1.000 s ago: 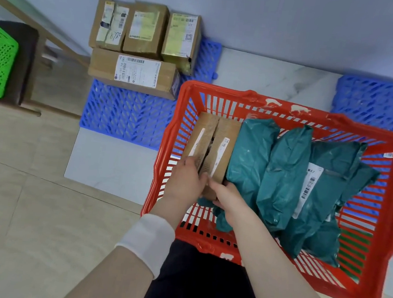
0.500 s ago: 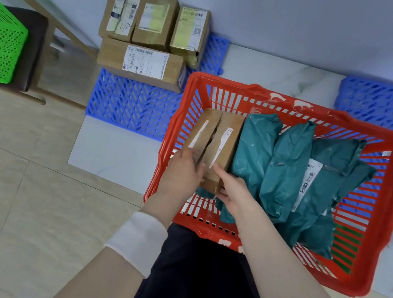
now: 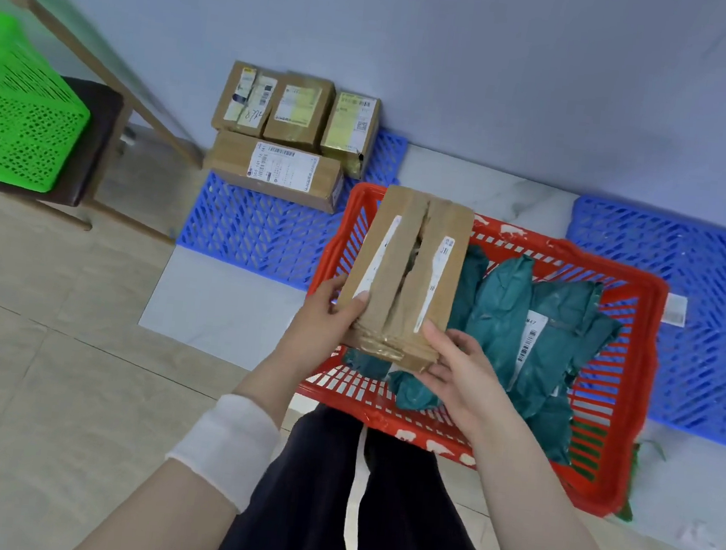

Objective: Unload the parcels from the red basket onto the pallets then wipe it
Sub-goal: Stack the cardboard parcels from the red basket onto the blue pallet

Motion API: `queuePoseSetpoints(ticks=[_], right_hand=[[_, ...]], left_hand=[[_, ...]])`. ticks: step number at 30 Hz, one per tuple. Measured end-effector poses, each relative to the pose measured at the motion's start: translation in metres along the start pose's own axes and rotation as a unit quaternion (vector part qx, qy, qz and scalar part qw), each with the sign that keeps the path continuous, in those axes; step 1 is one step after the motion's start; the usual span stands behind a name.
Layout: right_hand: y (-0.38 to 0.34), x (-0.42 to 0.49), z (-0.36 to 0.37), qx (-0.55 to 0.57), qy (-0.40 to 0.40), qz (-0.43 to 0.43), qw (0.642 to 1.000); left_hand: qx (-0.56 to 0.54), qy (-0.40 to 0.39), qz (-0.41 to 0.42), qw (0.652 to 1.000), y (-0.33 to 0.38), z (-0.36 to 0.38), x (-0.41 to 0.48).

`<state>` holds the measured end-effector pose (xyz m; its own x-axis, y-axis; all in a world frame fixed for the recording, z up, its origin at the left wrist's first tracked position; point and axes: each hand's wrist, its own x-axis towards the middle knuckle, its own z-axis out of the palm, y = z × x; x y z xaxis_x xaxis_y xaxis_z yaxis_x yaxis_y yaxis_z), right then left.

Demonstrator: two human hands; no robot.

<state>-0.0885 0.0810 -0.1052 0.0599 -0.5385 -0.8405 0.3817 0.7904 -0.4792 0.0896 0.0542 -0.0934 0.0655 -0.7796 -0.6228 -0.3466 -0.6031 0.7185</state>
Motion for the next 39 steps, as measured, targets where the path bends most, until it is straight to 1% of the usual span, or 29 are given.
queuePoseSetpoints(ticks=[2,6,9,12,17,19,22,26,33,35,39], right_hand=[[-0.003,-0.009,0.006,-0.005,-0.010,-0.023,1.000],[-0.004,-0.017,0.033,-0.003,-0.018,-0.058,0.998],[-0.004,-0.015,0.071,-0.014,-0.023,-0.087,0.996],[-0.006,-0.006,0.121,-0.003,-0.022,-0.121,0.992],[0.019,0.022,0.214,-0.011,-0.007,-0.136,0.991],[0.036,0.038,0.246,-0.015,-0.003,-0.124,0.992],[0.061,0.062,0.292,-0.021,-0.006,-0.082,0.996],[0.079,0.096,0.329,-0.042,-0.003,-0.059,0.997],[0.100,0.170,0.343,-0.090,-0.011,-0.023,0.996],[0.109,0.183,0.344,-0.093,-0.017,-0.008,0.996],[0.118,0.200,0.348,-0.101,-0.020,0.001,0.995]], left_hand=[[-0.093,-0.036,-0.022,0.995,0.002,-0.007,-0.004],[-0.168,-0.040,-0.007,0.985,0.005,-0.035,-0.003],[-0.186,-0.036,0.015,0.982,0.005,-0.069,0.001],[-0.191,-0.041,0.031,0.980,-0.002,-0.114,0.014],[-0.186,-0.061,0.015,0.980,-0.036,-0.203,0.048],[-0.183,-0.055,0.003,0.982,-0.051,-0.235,0.062],[-0.182,-0.038,-0.029,0.982,-0.078,-0.274,0.080],[-0.178,-0.005,-0.064,0.982,-0.105,-0.298,0.100],[-0.169,0.029,-0.092,0.981,-0.141,-0.307,0.157],[-0.162,0.031,-0.107,0.980,-0.155,-0.307,0.169],[-0.147,0.042,-0.113,0.982,-0.169,-0.311,0.184]])
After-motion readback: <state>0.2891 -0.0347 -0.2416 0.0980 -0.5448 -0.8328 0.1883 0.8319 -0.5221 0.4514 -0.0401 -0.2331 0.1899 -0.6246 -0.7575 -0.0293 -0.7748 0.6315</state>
